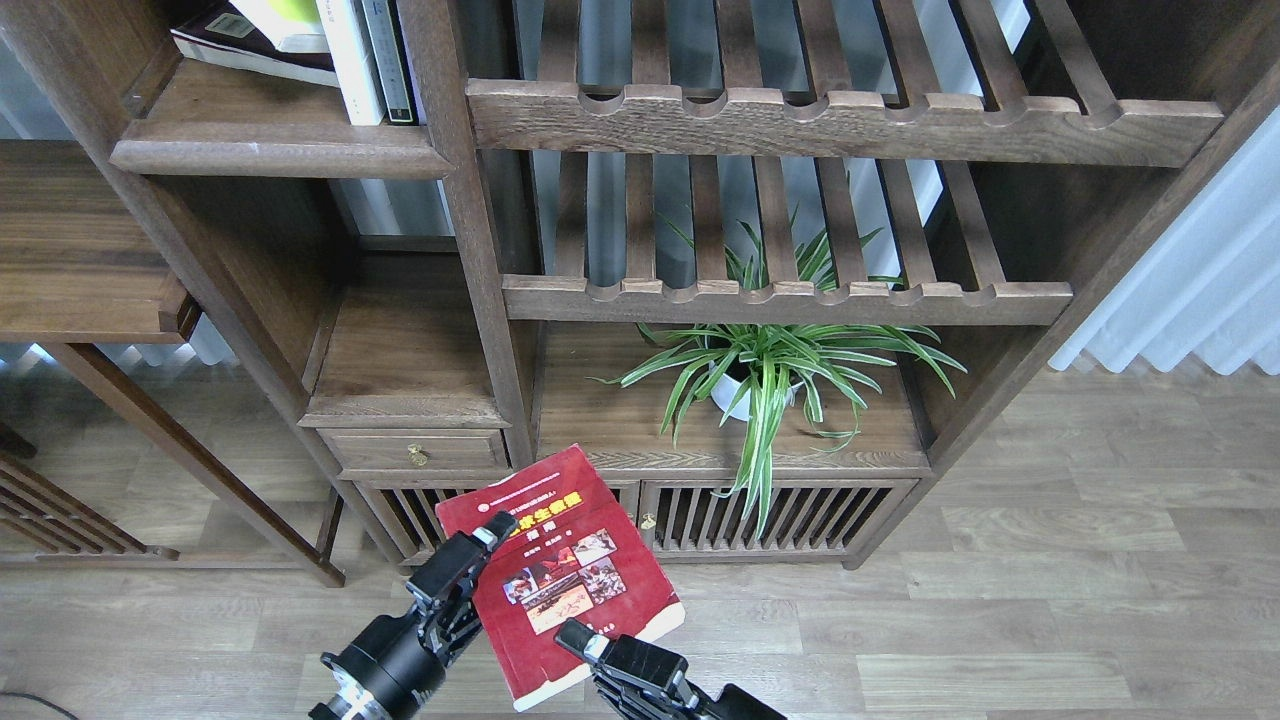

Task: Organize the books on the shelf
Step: 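Grasp the red book's edge with the left gripper, release the right gripper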

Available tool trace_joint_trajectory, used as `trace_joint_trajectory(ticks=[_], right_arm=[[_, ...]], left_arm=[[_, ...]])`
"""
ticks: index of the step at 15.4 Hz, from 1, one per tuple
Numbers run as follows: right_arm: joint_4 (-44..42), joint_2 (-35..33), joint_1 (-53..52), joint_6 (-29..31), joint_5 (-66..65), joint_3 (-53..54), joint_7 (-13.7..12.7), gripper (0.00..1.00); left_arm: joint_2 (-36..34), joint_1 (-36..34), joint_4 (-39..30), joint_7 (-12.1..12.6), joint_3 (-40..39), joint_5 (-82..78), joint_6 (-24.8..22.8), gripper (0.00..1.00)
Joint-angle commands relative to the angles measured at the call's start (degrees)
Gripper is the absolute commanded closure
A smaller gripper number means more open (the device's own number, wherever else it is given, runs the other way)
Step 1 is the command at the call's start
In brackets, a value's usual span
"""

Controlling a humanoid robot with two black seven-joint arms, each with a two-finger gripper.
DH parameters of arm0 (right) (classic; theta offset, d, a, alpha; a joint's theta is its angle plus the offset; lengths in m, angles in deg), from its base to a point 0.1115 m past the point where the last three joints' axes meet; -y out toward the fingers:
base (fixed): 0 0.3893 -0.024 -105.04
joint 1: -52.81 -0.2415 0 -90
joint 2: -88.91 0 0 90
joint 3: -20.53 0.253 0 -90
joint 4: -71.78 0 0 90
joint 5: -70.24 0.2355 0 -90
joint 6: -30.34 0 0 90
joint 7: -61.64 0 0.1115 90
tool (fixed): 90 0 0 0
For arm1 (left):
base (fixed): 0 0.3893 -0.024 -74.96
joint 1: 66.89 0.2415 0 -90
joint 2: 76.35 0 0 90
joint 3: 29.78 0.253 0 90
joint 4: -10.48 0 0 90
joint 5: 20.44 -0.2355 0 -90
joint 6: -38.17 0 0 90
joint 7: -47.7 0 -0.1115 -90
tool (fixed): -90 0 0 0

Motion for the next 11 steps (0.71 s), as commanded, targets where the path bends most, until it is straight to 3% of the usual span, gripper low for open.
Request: trace_joint_trajectory(ticks=[1, 4, 7, 8, 10, 11], right_arm=[[0.1, 0.0, 0.0, 0.0, -0.5, -0.5, -0.1, 0.95], [0.0, 0.0, 0.0, 0.0, -0.7, -0.4, -0.1, 0.94], [0.0, 0.0, 0.0, 0.0, -0.7, -0.5, 0.1, 0.85], [0.0, 0.0, 0.0, 0.0, -0.7, -0.6, 0.1, 0.78], [0.0, 0.0, -0.2, 0.0, -1.9, -0.5, 0.1, 0.45], [0.0, 0.0, -0.6, 0.0, -2.7, -0.4, 0.1, 0.35]], left_arm=[[0.9, -0.3, 0.2, 0.2, 1.0, -0.1, 0.0, 0.96], [0.5, -0.4, 0.2, 0.2, 1.0, -0.1, 0.0, 0.98], [-0.1, -0.4, 0.1, 0.2, 0.3, -0.1, 0.0, 0.99], [-0.4, -0.4, 0.0, 0.2, 0.0, 0.0, 0.0, 0.99], [-2.0, -0.3, -0.1, 0.2, -1.1, 0.0, 0.0, 0.99], [-2.5, -0.3, -0.1, 0.1, -1.6, 0.0, 0.0, 0.99]])
